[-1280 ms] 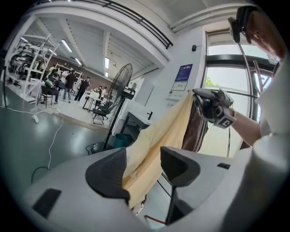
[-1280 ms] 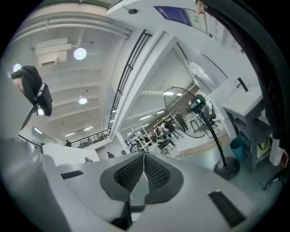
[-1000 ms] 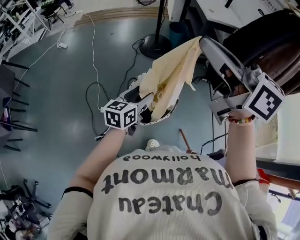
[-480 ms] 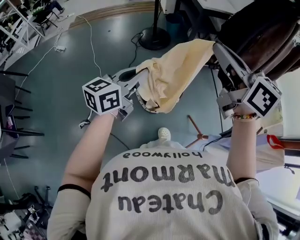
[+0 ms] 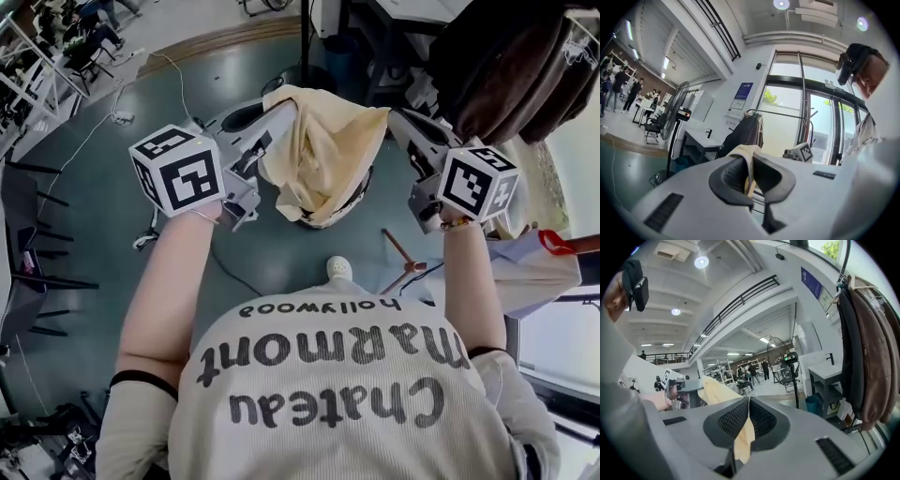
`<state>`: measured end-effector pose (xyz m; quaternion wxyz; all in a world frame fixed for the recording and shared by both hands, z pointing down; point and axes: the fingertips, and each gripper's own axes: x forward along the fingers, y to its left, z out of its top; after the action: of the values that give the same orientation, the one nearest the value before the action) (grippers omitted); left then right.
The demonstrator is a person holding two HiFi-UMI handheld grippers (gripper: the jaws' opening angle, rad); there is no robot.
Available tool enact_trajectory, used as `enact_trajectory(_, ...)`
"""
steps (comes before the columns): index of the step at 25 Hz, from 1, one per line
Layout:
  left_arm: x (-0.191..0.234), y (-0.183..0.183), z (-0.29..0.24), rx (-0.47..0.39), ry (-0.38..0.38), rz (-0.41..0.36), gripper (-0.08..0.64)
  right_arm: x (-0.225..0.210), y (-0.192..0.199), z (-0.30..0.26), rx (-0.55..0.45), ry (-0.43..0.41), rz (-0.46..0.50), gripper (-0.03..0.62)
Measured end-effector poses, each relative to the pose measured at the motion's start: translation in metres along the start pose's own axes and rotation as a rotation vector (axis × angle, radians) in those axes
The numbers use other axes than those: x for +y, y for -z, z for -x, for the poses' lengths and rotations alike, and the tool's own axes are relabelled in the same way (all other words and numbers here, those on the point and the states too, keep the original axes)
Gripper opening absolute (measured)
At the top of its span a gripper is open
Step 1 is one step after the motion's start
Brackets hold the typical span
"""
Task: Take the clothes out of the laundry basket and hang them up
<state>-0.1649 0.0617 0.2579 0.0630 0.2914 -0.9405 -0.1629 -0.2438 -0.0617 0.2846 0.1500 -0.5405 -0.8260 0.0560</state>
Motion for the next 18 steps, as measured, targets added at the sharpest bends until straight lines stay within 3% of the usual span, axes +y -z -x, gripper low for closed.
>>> enact_trajectory(7, -0.039, -0.023, 0.020, -0.055, 0.027, -0.031, 0.014, 0.022, 0.061, 0.001, 0.157, 0.016, 0.034, 0.032)
enact_trajectory(12, -0.059, -0.050, 0.031, -0.121, 0.052, -0.054, 0.014, 0.011, 0.117, 0.010, 0.355, 0.039, 0.005, 0.035)
enact_trajectory(14, -0.062, -0.060, 0.038, -0.150, 0.050, -0.068, 0.014, 0.015, 0.129, 0.015, 0.387, 0.029, -0.013, 0.044)
enact_trajectory(15, -0.063, -0.064, 0.042, -0.164, 0.046, -0.073, 0.014, 0.019, 0.128, 0.017, 0.376, 0.016, -0.030, 0.083)
enact_trajectory(16, -0.064, -0.068, 0.046, -0.179, 0.041, -0.074, 0.014, 0.027, 0.124, 0.017, 0.355, -0.003, -0.043, 0.173)
enact_trajectory(18, -0.066, -0.075, 0.055, -0.202, 0.031, -0.072, 0.014, 0.050, 0.106, 0.017, 0.292, -0.056, -0.026, 0.215)
